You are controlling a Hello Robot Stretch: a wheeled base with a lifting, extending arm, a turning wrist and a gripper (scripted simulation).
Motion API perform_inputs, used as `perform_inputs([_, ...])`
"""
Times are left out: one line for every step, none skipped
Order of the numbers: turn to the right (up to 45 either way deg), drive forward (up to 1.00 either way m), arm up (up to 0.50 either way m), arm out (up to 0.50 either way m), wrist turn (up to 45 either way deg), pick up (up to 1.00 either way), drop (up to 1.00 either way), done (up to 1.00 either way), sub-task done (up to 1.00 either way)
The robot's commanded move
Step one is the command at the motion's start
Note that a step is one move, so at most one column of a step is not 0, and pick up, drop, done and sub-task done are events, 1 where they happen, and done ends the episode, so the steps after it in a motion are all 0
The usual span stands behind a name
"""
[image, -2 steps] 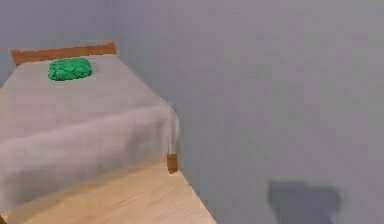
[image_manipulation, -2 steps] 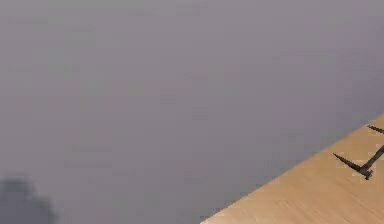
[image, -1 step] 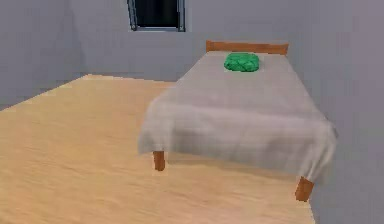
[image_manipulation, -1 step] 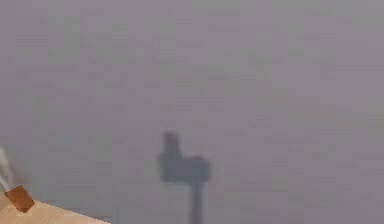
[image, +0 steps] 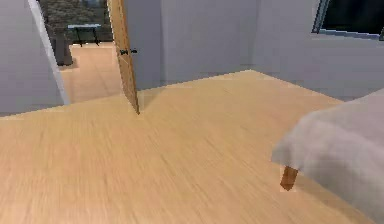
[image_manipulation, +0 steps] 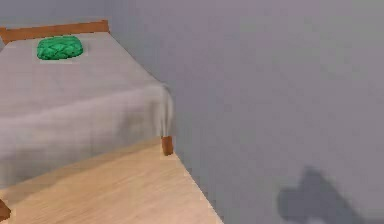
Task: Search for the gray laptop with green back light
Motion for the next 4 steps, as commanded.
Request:
perform_inputs([-27.0, 0.0, 0.0, 0.0, 0.0, 0.0, 0.0, 0.0, 0.0])
perform_inputs([0.0, 1.0, 0.0, 0.0, 0.0, 0.0, 0.0, 0.0, 0.0])
perform_inputs([0.0, 1.0, 0.0, 0.0, 0.0, 0.0, 0.0, 0.0, 0.0])
perform_inputs([0.0, 1.0, 0.0, 0.0, 0.0, 0.0, 0.0, 0.0, 0.0])
